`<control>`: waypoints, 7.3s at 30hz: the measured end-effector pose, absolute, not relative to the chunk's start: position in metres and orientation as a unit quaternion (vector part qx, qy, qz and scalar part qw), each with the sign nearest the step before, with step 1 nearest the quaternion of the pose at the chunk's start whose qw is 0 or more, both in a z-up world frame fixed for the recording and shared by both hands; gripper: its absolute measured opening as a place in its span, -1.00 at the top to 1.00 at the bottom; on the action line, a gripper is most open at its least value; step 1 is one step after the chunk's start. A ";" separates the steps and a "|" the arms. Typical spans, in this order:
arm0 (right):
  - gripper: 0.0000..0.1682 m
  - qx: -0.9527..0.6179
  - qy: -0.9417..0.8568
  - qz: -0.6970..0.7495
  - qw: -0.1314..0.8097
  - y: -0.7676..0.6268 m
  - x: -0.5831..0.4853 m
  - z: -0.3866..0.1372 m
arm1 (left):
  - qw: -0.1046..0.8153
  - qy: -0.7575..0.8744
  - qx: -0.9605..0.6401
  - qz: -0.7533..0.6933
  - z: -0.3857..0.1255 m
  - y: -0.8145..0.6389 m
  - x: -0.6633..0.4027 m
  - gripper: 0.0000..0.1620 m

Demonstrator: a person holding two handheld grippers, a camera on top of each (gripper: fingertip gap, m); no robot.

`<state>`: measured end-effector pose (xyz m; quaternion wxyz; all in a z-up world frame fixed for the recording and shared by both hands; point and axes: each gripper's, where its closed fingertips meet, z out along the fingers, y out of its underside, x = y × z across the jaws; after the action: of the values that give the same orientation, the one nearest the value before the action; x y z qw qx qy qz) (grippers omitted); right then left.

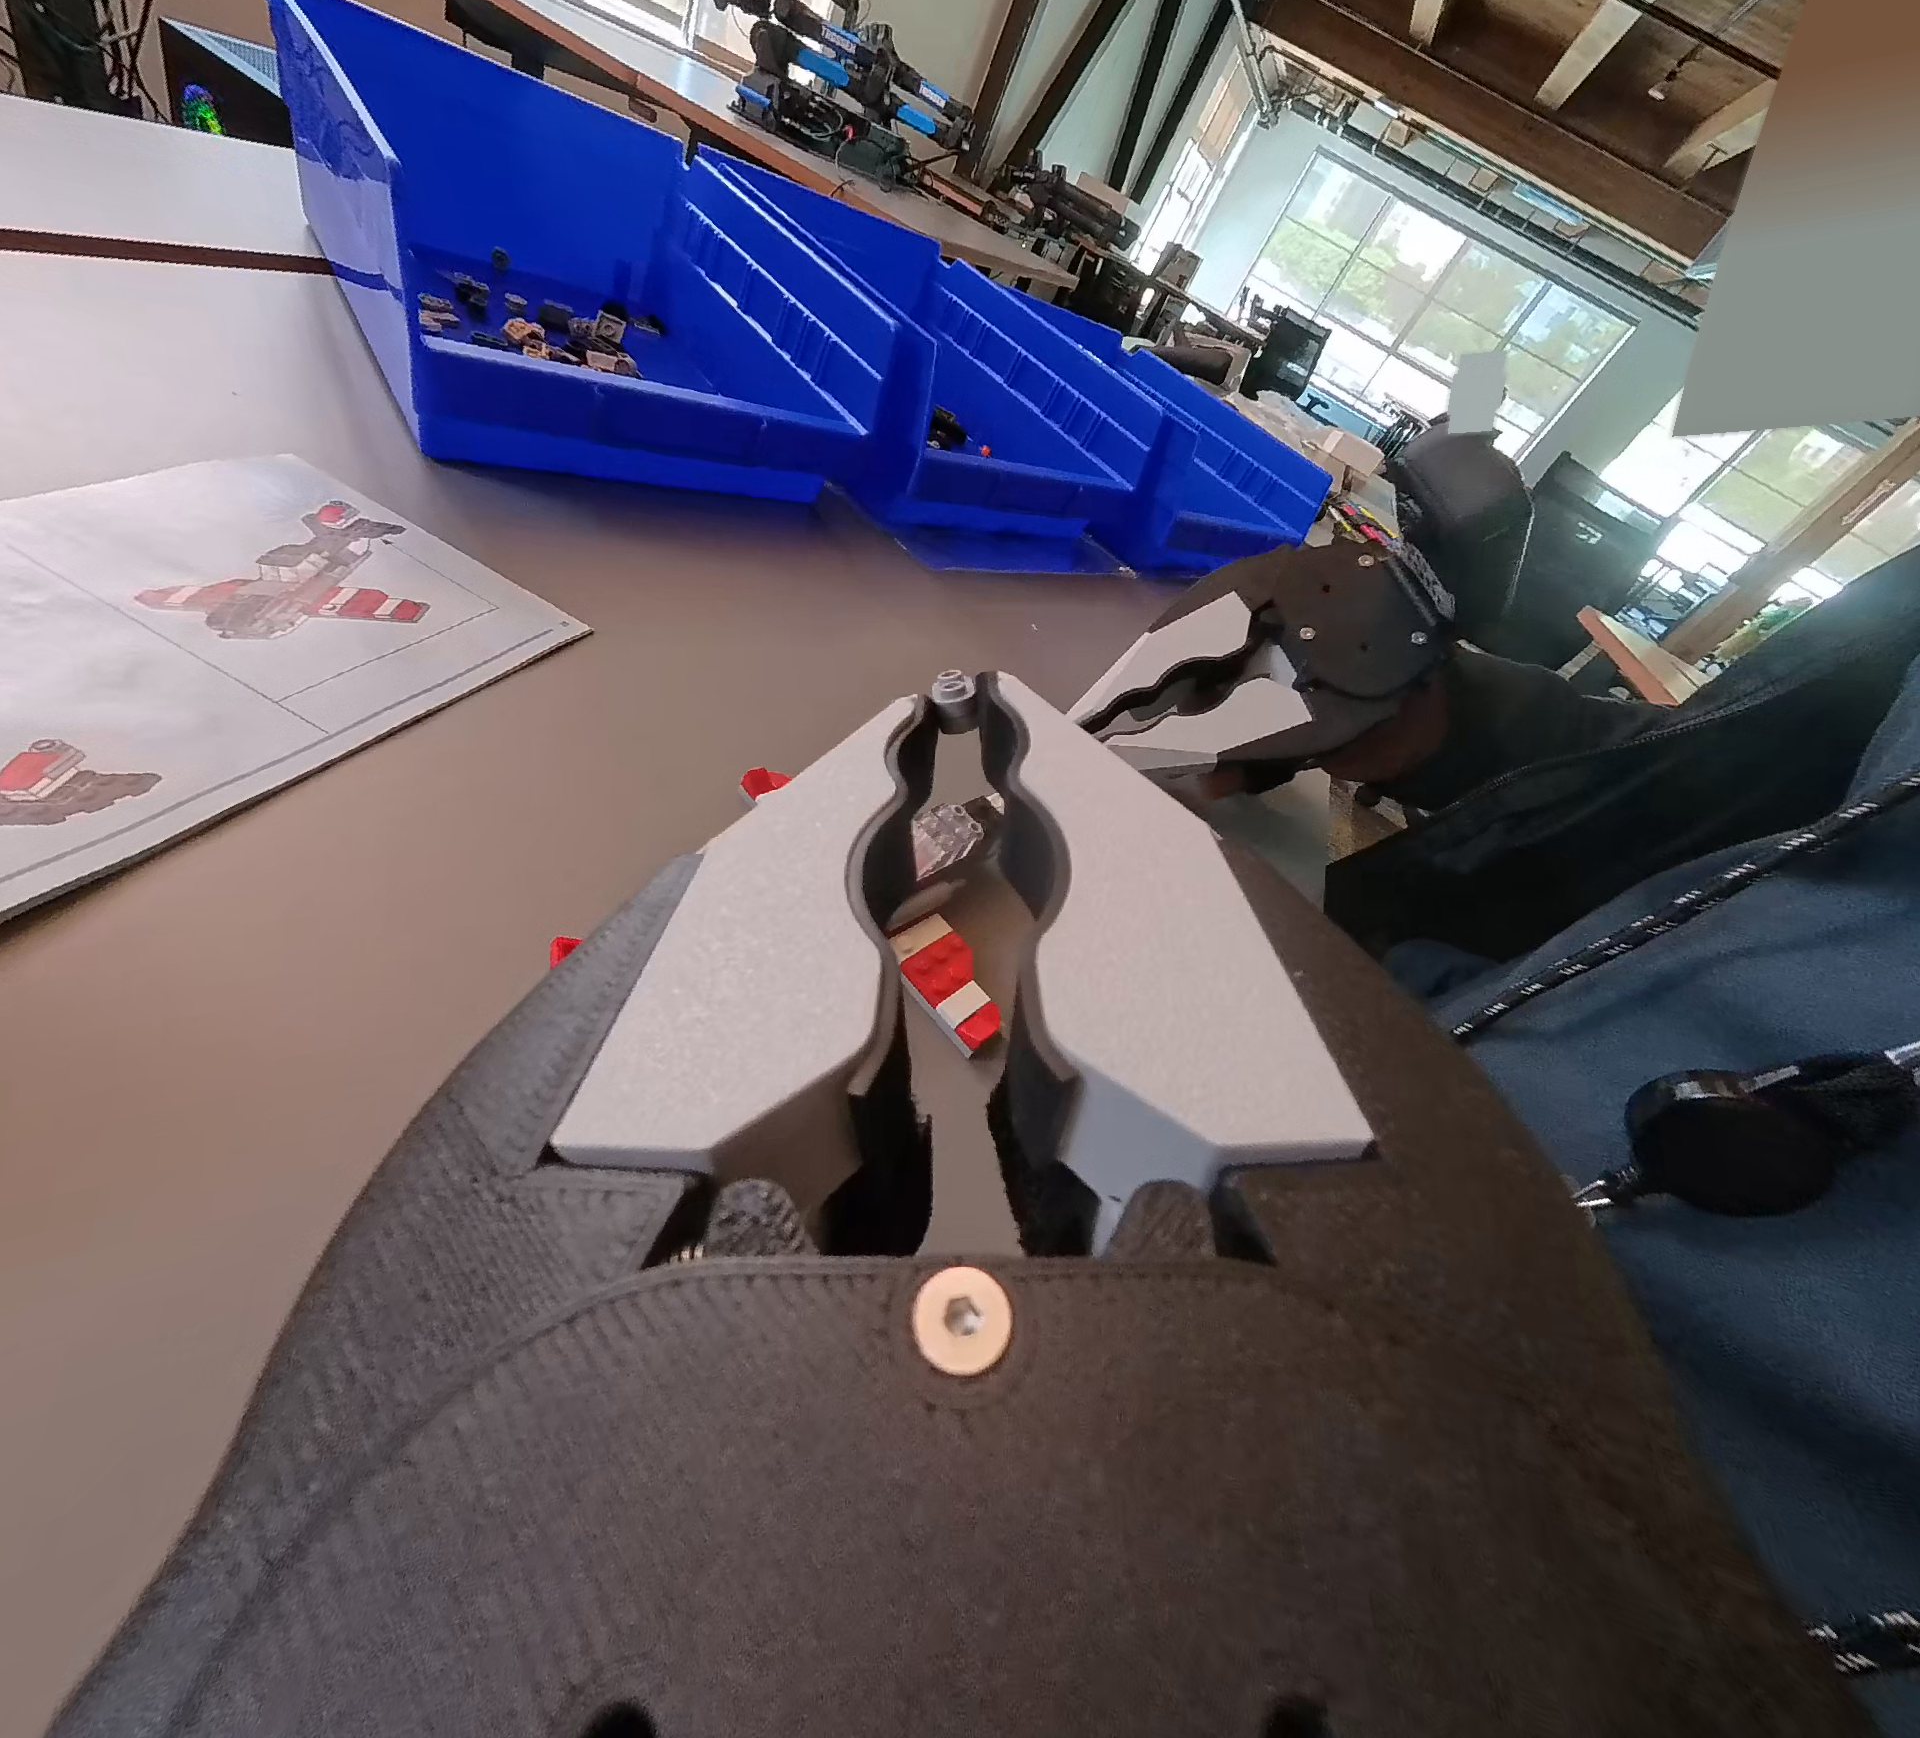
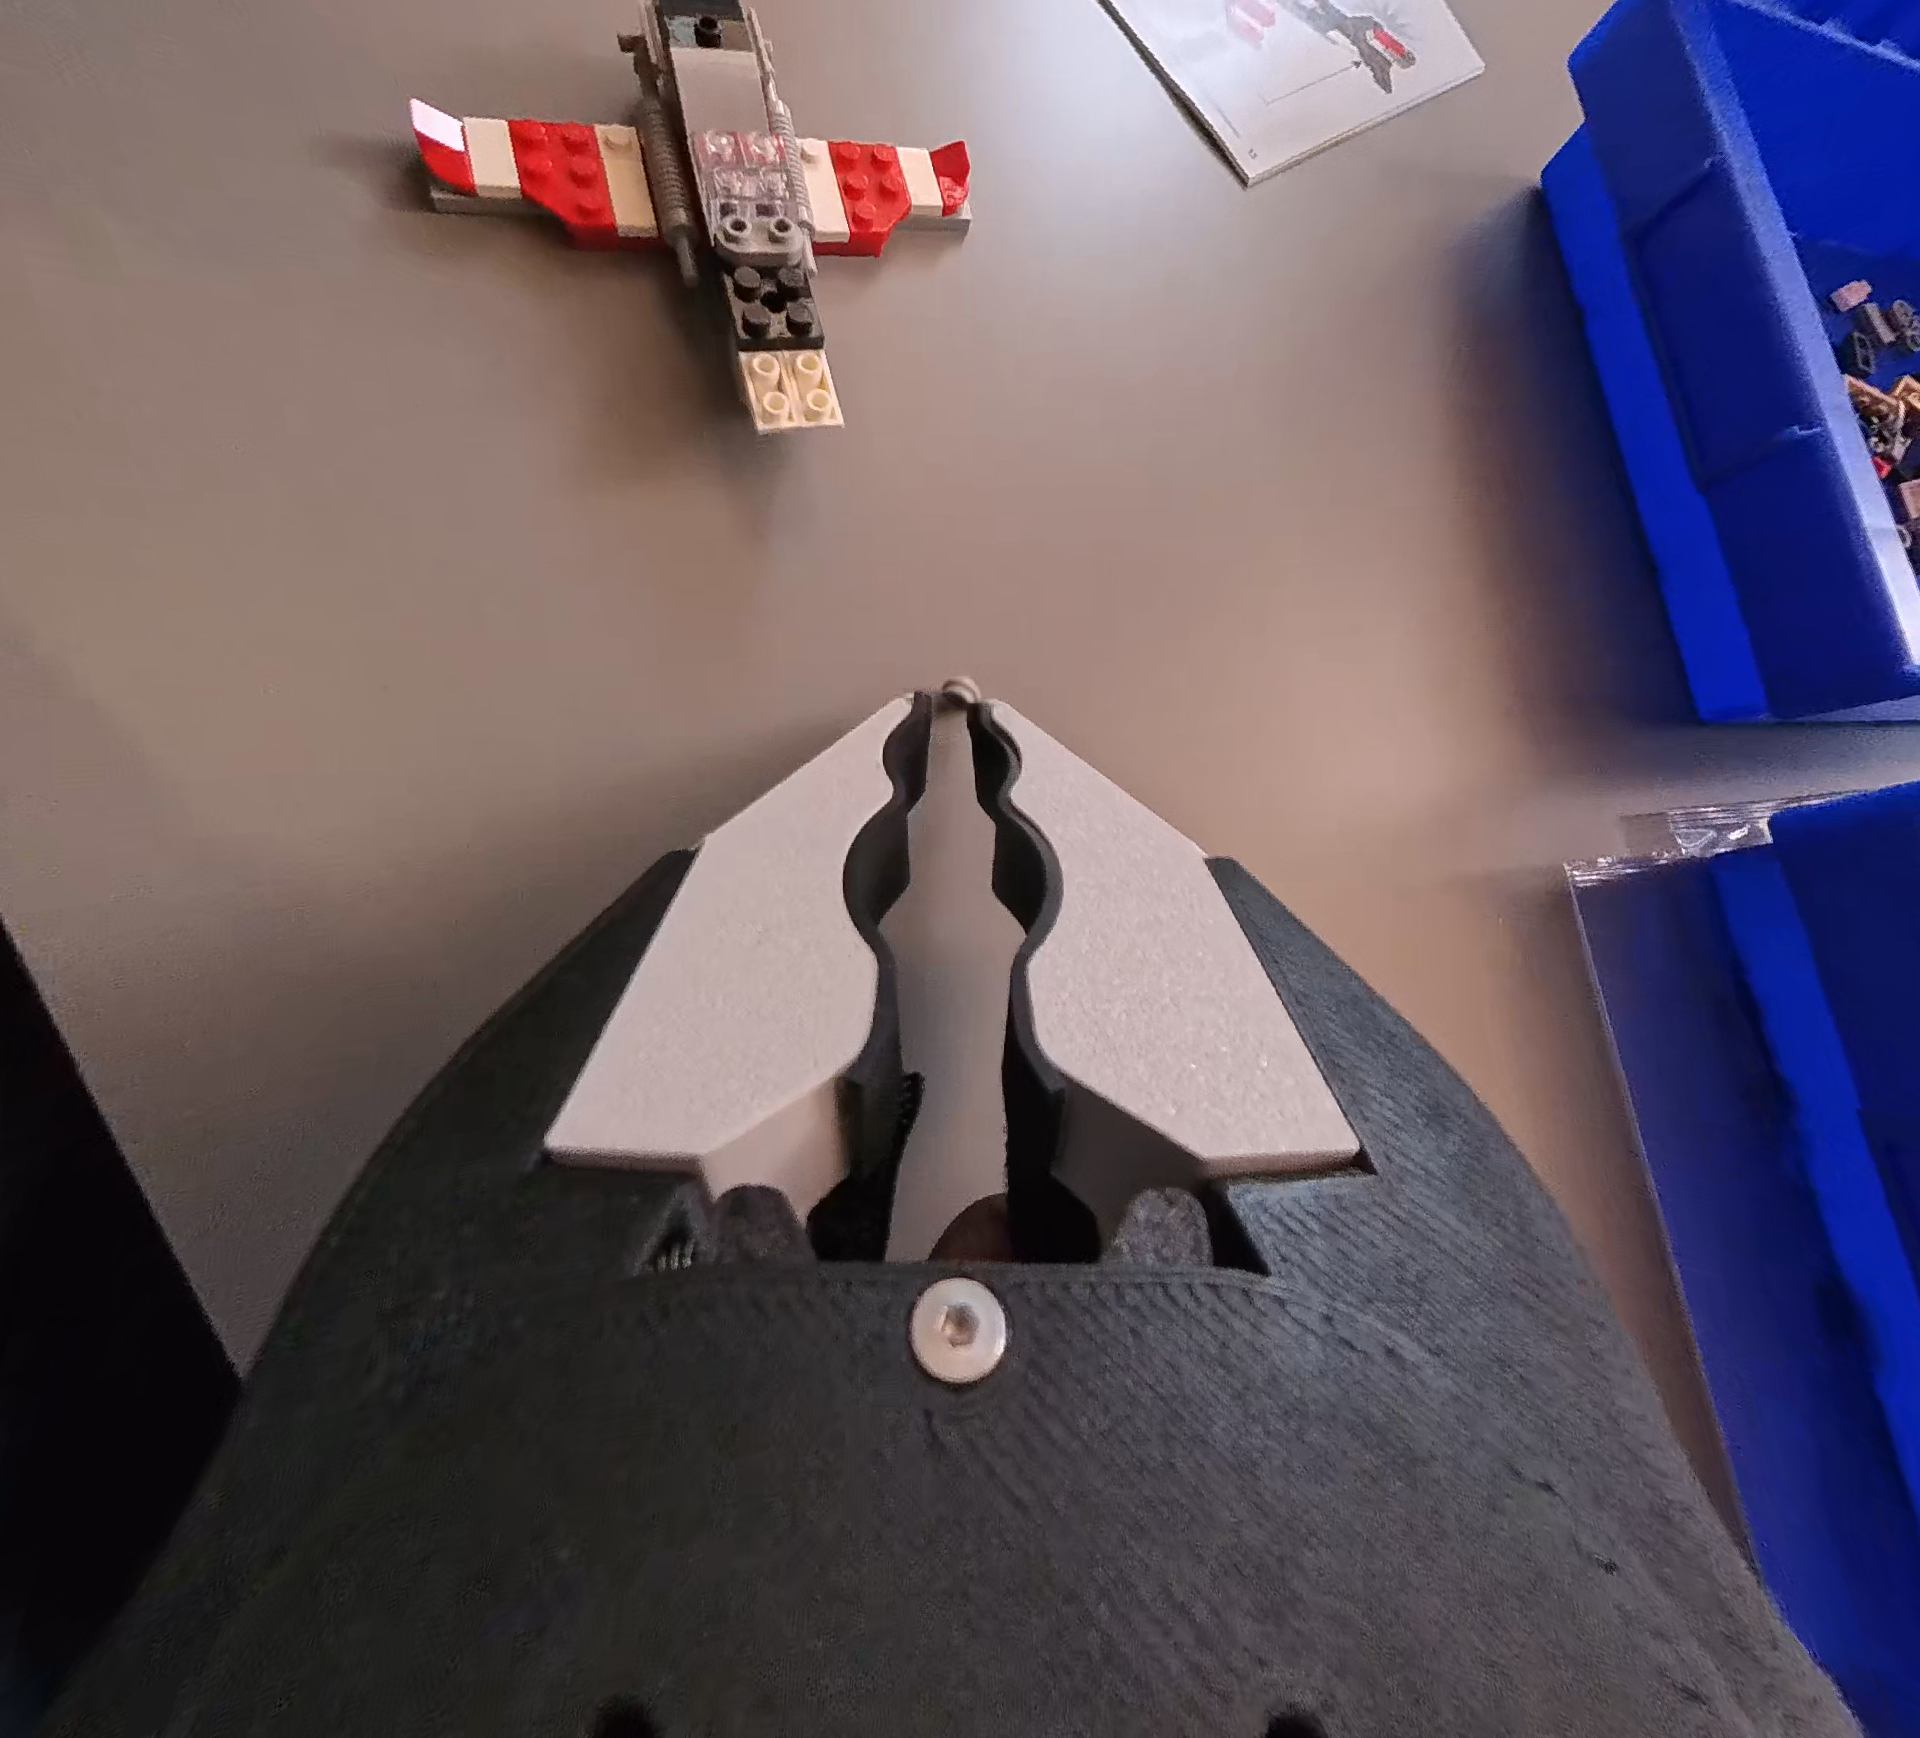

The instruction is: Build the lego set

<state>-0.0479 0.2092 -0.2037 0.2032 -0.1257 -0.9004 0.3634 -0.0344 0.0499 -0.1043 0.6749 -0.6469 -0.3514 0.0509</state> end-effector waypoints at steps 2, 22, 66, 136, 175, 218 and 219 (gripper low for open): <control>0.91 -0.127 -0.900 0.364 0.203 0.210 -0.048 -0.204 | 0.675 -0.351 -0.647 0.051 -0.104 0.050 -0.034 0.90; 0.90 -0.125 -0.895 0.364 0.224 0.199 -0.064 -0.200 | 0.675 -0.352 -0.646 0.054 -0.104 0.048 -0.034 0.90; 0.73 -0.099 -0.883 0.417 0.193 0.209 -0.036 -0.181 | 0.673 -0.350 -0.649 0.049 -0.104 0.050 -0.031 0.90; 0.85 -0.114 -0.900 0.393 0.153 0.146 -0.089 -0.202 | 0.671 -0.360 -0.646 0.048 -0.107 0.042 -0.033 0.90; 0.81 -0.130 -0.904 0.378 0.152 0.145 -0.101 -0.208 | 0.671 -0.360 -0.646 0.049 -0.105 0.042 -0.033 0.90; 0.85 -0.152 -0.893 0.380 0.187 0.176 -0.107 -0.200 | 0.672 -0.362 -0.644 0.045 -0.107 0.040 -0.034 0.90; 0.87 -0.156 -0.893 0.378 0.189 0.177 -0.109 -0.200 | 0.672 -0.362 -0.644 0.045 -0.107 0.040 -0.034 0.90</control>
<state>-0.1088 0.1765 -0.2001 0.1890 -0.1561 -0.8929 0.3778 -0.0336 0.0404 -0.1066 0.6724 -0.6443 -0.3616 0.0446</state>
